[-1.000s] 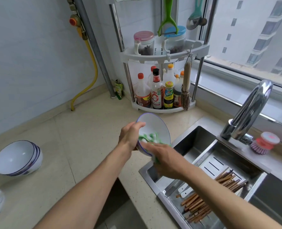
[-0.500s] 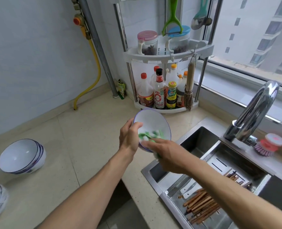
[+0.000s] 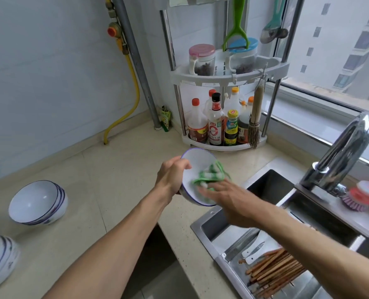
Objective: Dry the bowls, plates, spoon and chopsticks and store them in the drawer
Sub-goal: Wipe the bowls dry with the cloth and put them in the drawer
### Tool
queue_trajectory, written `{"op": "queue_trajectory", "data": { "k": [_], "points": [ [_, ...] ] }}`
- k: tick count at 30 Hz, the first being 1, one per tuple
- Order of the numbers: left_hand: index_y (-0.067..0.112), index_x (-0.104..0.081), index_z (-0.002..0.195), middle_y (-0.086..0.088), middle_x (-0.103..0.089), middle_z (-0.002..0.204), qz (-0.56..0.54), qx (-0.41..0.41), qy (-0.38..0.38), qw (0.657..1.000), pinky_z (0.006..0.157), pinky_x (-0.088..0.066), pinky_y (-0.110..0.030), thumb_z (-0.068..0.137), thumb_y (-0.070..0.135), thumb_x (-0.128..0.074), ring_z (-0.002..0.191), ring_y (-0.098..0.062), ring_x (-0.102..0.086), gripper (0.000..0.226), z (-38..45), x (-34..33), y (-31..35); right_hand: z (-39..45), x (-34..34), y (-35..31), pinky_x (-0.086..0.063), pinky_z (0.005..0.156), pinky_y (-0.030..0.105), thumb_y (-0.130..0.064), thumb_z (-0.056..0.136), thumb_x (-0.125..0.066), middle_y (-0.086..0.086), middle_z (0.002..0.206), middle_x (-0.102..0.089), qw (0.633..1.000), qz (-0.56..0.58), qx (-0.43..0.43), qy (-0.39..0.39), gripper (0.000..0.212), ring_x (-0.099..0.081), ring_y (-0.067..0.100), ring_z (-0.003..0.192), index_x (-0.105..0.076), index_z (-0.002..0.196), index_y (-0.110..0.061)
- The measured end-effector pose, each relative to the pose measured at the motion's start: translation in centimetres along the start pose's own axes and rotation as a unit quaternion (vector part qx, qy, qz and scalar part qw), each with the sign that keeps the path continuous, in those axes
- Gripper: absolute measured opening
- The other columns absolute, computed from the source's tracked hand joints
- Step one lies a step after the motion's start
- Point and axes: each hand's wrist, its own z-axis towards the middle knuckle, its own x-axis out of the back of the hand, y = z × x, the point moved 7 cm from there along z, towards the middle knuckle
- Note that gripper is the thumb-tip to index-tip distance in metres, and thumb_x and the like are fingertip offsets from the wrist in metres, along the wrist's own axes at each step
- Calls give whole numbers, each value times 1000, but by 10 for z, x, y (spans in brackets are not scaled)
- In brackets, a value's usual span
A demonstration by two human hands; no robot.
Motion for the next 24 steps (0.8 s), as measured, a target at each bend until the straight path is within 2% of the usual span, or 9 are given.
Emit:
{"op": "queue_trajectory", "data": {
  "k": [2, 4, 6, 8, 10, 12, 19, 21, 24],
  "points": [
    [25, -57, 55, -5, -55, 74, 6, -20, 22, 1000, 65, -39, -36, 56, 41, -55, 73, -27, -51, 16, -1, 2, -2, 1, -3, -18, -38, 102, 32, 11, 82, -45, 1, 136, -53, 986, 162, -33, -21, 84, -47, 20, 117, -28, 155, -27],
    [22, -54, 57, -4, -53, 73, 17, -28, 9, 999, 66, -36, -38, 54, 43, -55, 73, -27, -49, 21, 1, 1, -6, -2, -6, -25, -40, 83, 25, 6, 83, -46, -4, 123, -54, 968, 243, -55, -33, 87, -47, 14, 99, -27, 154, -40],
    [19, -51, 61, -5, -49, 71, 48, -23, -37, 998, 65, -36, -37, 50, 44, -57, 70, -25, -47, 27, 3, -2, -7, -6, -7, -27, -44, 92, 27, 0, 87, -53, -7, 131, -53, 974, 215, -42, -54, 89, -51, 17, 111, -17, 155, -47],
    [19, -51, 64, -7, -48, 68, 63, -1, -96, 993, 58, -39, -28, 51, 35, -58, 62, -23, -47, 22, -1, -6, -8, -7, -10, -16, -13, 123, 31, -5, 91, -57, -5, 162, -29, 996, 55, -9, -74, 93, -28, 20, 147, -4, 158, -39],
    [16, -54, 68, -6, -51, 63, 82, 15, -148, 986, 49, -40, -20, 54, 29, -55, 54, -23, -47, 19, -7, -9, -5, -4, 0, -9, 20, 114, 32, -7, 93, -58, 1, 167, -9, 992, -104, 61, -41, 94, -2, 19, 154, 5, 158, -30],
    [14, -57, 71, -5, -56, 61, 87, 20, -174, 981, 46, -41, -19, 55, 27, -54, 51, -22, -50, 21, -11, -10, 0, -2, 4, 0, 23, 111, 38, -9, 92, -58, 3, 166, -15, 983, -161, 89, -7, 90, -7, 22, 154, 1, 159, -26],
    [20, -55, 59, -4, -53, 71, -54, 14, 28, 998, 65, -40, -33, 58, 31, -58, 69, -25, -49, 11, -3, 6, -2, -2, -6, -4, -26, 119, 36, 3, 86, -51, 8, 141, -55, 992, -7, -31, 122, 70, -46, 27, 132, -38, 152, -16],
    [17, -63, 76, -8, -60, 80, -81, 55, 30, 995, 65, -46, -32, 72, 29, -62, 72, -28, -57, 12, -2, 6, -10, -1, -5, -9, -45, 104, 39, -1, 85, -64, 5, 119, -64, 988, 23, -27, 152, 58, -55, 26, 109, -54, 140, -19],
    [14, -61, 115, -14, -67, 107, -88, 121, -63, 987, 73, -56, -36, 81, 35, -63, 90, -31, -66, 40, 1, -3, -15, -1, 3, -4, -46, 79, 33, -3, 84, -70, 1, 98, -64, 988, 13, -11, 157, 44, -53, 21, 87, -64, 124, -20]
  ]
}}
